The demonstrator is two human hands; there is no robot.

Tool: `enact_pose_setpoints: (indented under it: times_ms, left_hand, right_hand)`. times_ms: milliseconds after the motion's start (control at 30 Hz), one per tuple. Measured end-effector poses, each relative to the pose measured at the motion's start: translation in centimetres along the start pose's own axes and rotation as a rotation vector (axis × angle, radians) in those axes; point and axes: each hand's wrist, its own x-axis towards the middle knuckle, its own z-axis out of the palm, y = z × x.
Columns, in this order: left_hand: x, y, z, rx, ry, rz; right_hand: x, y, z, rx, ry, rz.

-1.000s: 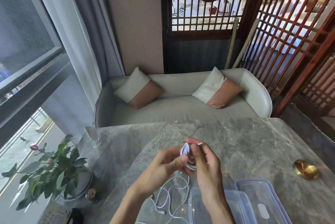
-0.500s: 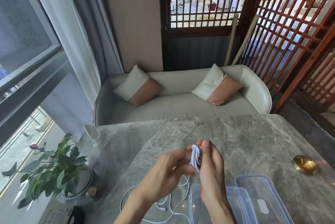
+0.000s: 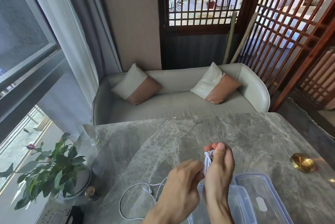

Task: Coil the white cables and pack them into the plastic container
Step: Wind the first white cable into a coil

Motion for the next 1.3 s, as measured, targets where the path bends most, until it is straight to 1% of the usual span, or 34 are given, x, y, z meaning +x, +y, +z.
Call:
enact_pose_setpoints:
  times_ms: [67,133,233,367,533,600,700,767,833,900,933,1000,1100,1200,1233,1300]
  left_hand:
    - [-0.4,-0.3,0.1,0.027,-0.022,0.008]
    - [-0.7,-0.6,-0.1,0.052,-0.046,0.026]
    - [-1.3,-0.9,-0.6,0.049,-0.07,0.041]
    - [-2.0,-1.0,-1.4,0.049,-0.084,0.071]
    - [-2.8,-1.8,-2.1,0.002,-0.092,0.084]
    - [-2.8,-2.4,-2.2,-0.102,-0.104,0.013]
    - [-2.3,-3.9,-2.1,-0.288,-0.055,-0.212]
    - [-2.1,-5.5,-1.6,-0.368,-0.053,-0.305]
    - [-2.4,-7.1,-0.5,-0.382,-0.176,-0.331]
    - [-3.0,-8.6,1.3,-0.314,-0.3,-0.339]
    - [-3.5,-9.4,2.7,-0.264,-0.341,-0.341]
    - [-4.6,-10.5,5.0,-0.177,-0.379,-0.339]
    - [-6.0,-11.9,8.9,-0.159,-0.485,-0.443]
    - [-6.6,-13.0,11.7,-0.249,-0.583,-0.642]
    - [-6.5,-13.3,12.4,-0.33,-0.59,-0.728]
    - [-6.2,-13.7,13.6,-0.578,-0.525,-0.916]
  right_hand:
    - [0.0,0.2,-0.2,0.03,0.015,0.004]
    - [-0.1,0.4,-0.4,0.057,-0.005,0.011]
    - [-0.3,0.5,-0.4,0.064,-0.076,0.029]
    - [-0.6,0.2,-0.5,0.15,-0.18,0.139]
    - [-1.1,-0.1,0.0,0.222,-0.251,0.209]
    - [-0.3,-0.1,-0.2,0.22,-0.344,0.215]
    - [1.1,0.4,-1.4,0.037,-0.59,0.268]
    - [1.1,1.4,-3.1,-0.082,-0.723,0.384]
    - [0.7,2.9,-5.1,-0.108,-0.781,0.538]
    - [0.4,4.4,-7.1,-0.085,-0.727,0.681]
    - [0.3,5.4,-8.1,-0.094,-0.678,0.717]
    - [0.0,7.2,-9.7,-0.161,-0.606,0.706]
    - [-0.2,10.0,-11.4,-0.27,-0.532,0.708]
    - [0.2,12.9,-12.3,-0.378,-0.445,0.71]
    - [0.5,13.9,-12.5,-0.42,-0.43,0.692]
    - [1.2,15.4,-12.7,-0.519,-0.43,0.644]
